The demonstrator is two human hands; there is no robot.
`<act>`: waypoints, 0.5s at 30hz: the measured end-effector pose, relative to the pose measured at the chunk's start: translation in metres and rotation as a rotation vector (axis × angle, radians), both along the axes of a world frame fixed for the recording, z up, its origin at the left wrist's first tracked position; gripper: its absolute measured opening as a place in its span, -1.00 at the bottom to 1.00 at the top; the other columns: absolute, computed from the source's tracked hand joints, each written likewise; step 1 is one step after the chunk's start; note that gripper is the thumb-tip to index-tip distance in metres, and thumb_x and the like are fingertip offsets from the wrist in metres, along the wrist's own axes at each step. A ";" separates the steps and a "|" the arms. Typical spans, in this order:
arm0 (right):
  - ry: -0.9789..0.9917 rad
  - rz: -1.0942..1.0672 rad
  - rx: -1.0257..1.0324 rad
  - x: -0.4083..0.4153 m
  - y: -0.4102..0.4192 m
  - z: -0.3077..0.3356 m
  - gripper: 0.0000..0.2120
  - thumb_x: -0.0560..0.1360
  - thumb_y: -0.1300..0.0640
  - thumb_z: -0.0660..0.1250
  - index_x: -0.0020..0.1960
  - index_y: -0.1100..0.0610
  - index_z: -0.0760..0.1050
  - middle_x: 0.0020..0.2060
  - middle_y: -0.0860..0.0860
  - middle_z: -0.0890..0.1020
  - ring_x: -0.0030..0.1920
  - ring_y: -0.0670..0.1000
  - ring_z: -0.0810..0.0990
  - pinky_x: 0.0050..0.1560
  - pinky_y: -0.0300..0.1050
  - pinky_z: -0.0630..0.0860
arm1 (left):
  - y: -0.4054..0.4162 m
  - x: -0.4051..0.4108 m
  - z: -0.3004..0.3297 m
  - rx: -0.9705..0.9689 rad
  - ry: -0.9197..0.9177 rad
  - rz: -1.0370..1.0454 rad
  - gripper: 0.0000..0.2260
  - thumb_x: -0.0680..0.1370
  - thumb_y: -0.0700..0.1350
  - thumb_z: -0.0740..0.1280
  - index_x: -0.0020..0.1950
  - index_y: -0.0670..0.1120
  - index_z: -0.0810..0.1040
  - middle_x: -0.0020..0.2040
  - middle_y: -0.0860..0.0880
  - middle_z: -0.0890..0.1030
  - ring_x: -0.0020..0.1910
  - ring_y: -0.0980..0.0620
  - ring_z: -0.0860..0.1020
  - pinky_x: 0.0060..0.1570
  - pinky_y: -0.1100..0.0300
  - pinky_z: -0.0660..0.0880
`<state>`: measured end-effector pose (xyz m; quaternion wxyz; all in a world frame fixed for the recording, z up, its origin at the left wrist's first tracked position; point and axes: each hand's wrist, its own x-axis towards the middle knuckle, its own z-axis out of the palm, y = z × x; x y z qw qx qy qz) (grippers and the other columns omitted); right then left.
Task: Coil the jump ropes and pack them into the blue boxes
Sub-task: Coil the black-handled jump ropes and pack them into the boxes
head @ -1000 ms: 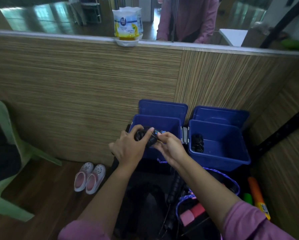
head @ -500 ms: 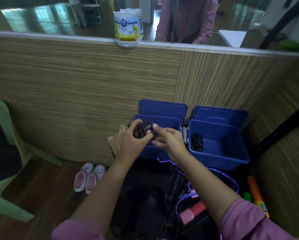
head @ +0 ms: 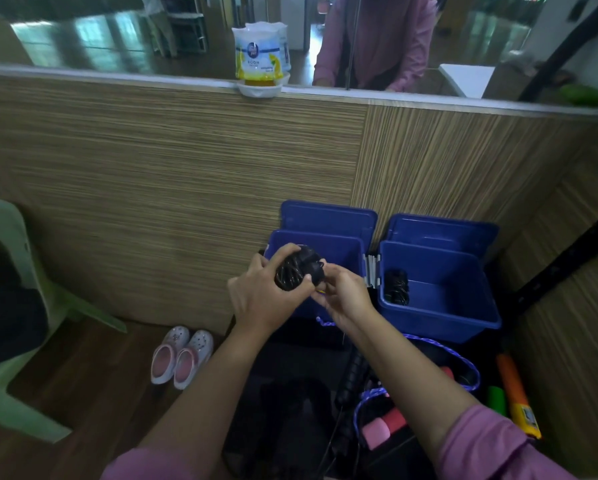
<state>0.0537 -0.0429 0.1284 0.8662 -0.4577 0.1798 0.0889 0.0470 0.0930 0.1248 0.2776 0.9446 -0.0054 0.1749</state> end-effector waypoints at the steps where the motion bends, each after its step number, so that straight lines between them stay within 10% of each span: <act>1: 0.023 0.022 0.001 0.001 0.000 0.002 -0.73 0.55 0.33 0.18 0.21 0.37 0.47 0.03 0.21 0.64 -0.08 0.07 0.64 -0.15 -0.08 0.61 | 0.001 -0.001 -0.001 -0.025 -0.019 -0.010 -0.44 0.28 0.38 0.08 0.25 0.33 0.43 -0.11 0.11 0.47 -0.12 0.06 0.54 -0.06 0.13 0.32; 7: 0.226 0.133 0.136 0.003 -0.004 0.005 -0.80 0.52 0.36 0.07 -0.01 0.23 0.45 -0.14 0.16 0.62 -0.15 0.06 0.62 0.06 -0.03 0.54 | 0.004 0.002 -0.007 -0.021 -0.157 -0.095 -0.49 0.29 0.29 0.21 0.19 0.18 0.51 -0.14 0.08 0.51 -0.19 0.04 0.56 -0.12 0.07 0.44; 15: 0.347 0.047 0.025 0.007 -0.007 -0.016 -0.90 0.57 0.27 0.17 -0.09 0.22 0.45 -0.27 0.08 0.47 -0.33 -0.03 0.48 -0.51 -0.26 0.53 | -0.005 0.002 -0.016 -0.035 -0.115 -0.172 -0.54 0.35 0.21 0.18 0.21 0.13 0.43 -0.13 0.04 0.48 -0.22 -0.05 0.56 -0.21 0.07 0.48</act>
